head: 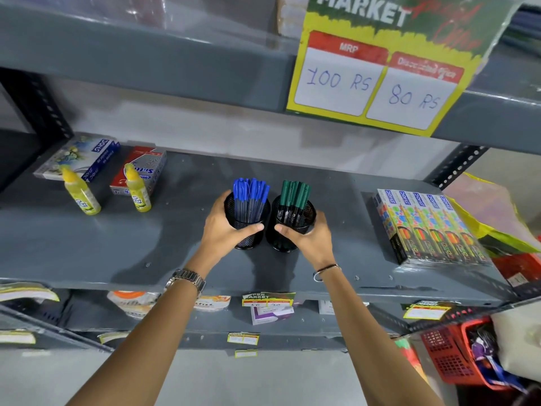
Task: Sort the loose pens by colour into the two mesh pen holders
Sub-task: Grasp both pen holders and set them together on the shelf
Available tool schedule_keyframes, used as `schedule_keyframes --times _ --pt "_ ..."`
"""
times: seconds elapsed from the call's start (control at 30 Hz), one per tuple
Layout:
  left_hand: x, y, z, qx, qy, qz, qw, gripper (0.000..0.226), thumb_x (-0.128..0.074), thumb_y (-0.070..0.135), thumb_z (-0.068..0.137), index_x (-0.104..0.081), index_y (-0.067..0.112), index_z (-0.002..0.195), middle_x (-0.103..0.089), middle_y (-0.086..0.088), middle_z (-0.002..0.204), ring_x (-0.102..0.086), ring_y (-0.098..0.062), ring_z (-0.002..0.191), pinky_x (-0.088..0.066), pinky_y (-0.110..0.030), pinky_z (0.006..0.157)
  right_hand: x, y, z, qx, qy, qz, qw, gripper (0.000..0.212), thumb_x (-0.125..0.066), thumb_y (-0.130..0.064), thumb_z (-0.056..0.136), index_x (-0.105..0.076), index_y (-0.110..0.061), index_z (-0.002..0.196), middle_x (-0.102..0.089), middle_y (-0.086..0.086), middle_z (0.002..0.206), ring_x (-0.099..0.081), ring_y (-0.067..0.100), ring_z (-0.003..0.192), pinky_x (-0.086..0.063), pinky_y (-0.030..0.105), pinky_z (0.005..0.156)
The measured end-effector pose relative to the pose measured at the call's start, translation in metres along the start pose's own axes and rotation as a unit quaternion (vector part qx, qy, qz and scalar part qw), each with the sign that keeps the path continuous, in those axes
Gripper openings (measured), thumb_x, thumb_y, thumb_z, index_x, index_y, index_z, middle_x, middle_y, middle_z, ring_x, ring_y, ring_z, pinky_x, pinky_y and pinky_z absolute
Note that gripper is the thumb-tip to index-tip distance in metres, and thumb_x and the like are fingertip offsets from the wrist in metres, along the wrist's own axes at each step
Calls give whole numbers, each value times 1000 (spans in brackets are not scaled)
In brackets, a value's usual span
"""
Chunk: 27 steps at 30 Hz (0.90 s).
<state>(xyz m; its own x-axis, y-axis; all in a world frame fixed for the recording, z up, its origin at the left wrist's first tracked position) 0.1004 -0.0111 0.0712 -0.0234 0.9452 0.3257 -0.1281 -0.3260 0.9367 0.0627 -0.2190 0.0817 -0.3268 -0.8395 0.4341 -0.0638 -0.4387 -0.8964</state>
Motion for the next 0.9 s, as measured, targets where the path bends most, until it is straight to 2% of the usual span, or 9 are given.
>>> schedule_keyframes --times 0.13,0.23,0.3,0.43,0.6,0.9 --pt "-2 1 -11 -2 -2 -9 1000 87 -88 29 58 -42 18 132 -54 0 129 -51 -14 116 -39 -30 99 2 2 -10 -6 4 6 1000 57 -87 -36 57 -46 -39 96 -62 -1 111 -59 14 102 -46 26 83" --pt "-2 -1 -20 20 -8 -20 1000 94 -87 39 53 -40 20 133 -55 0 129 -52 -14 117 -40 -35 102 5 2 -19 -8 6 10 1000 58 -87 -36 56 -45 -40 96 -61 -1 111 -59 14 103 -46 26 85" --pt "-3 0 -26 28 -16 -23 999 96 -83 46 50 -40 23 132 -55 1 129 -53 -14 117 -42 -38 102 7 4 -24 -12 4 4 1000 62 -87 -39 56 -45 -36 101 -61 2 114 -58 16 106 -47 30 90" --pt "-2 4 -39 29 -20 -19 999 95 -83 44 53 -39 22 134 -54 1 130 -51 -14 118 -41 -40 102 10 5 -33 -21 -2 0 1000 64 -86 -38 57 -45 -28 105 -60 2 115 -57 17 106 -48 31 91" --pt "0 4 -53 40 -28 -18 999 102 -80 56 48 -36 25 136 -53 2 132 -50 -14 120 -41 -44 103 14 4 -45 -23 -10 4 1000 69 -86 -33 59 -48 -18 115 -59 1 114 -56 13 103 -43 23 85" --pt "1 6 -62 33 -36 -10 999 98 -78 56 52 -36 30 136 -52 5 132 -49 -11 120 -41 -44 103 15 3 -55 -25 -18 7 1000 72 -86 -34 60 -47 -19 119 -59 1 118 -56 15 106 -46 26 88"
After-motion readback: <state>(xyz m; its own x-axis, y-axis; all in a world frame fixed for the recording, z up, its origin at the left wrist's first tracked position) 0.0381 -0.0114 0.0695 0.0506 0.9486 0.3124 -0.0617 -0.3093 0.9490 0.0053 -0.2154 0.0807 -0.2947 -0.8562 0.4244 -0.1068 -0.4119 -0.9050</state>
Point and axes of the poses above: each hand's wrist, its own z-axis towards the middle knuckle, its own x-axis out of the back of the hand, y = z × x, the point moved 6 cm from there along z, towards the middle knuckle
